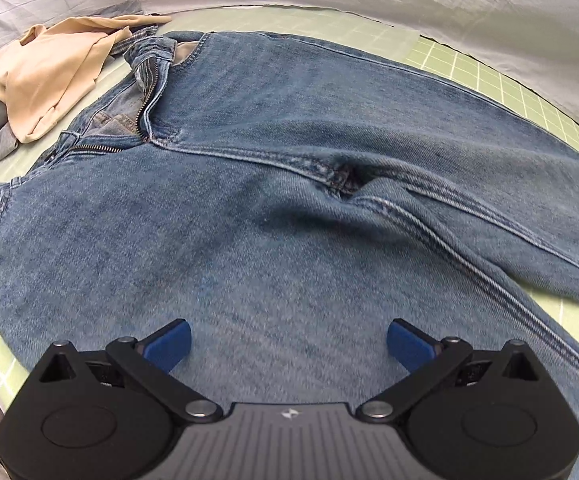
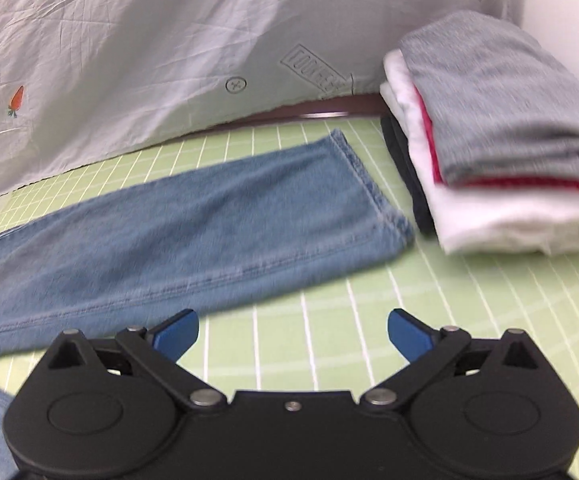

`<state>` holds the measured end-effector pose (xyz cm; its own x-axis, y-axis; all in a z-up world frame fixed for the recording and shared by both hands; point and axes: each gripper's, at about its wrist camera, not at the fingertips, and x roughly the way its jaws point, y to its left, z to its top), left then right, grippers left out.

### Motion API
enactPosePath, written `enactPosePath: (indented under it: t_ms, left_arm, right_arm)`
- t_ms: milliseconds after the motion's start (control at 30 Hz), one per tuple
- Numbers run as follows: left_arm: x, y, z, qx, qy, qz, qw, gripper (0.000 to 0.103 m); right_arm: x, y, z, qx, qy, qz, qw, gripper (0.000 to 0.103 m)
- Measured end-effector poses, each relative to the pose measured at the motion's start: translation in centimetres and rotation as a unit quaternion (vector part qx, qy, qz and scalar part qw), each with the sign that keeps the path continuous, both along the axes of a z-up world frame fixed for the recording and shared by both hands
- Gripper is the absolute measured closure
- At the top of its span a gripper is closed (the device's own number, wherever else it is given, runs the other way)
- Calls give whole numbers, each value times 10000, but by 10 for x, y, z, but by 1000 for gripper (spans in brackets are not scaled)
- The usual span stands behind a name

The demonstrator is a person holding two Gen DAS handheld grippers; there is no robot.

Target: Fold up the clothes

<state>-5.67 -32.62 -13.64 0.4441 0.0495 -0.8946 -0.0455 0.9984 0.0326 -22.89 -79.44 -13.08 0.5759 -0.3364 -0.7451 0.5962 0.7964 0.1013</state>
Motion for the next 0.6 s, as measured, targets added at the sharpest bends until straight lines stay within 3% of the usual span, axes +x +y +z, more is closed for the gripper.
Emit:
enactPosePath:
  t_ms: [367,600]
  left_arm:
    - [-65,-10,-4,248,272,-940,9949,0]
    - [-87,-9,-5,240,280,-1099,9933,0]
  right_arm:
    - [-101,54,-25,788,2,-837,9934,1]
    - [-159,53,-26,917,-227,-1543,9835,1]
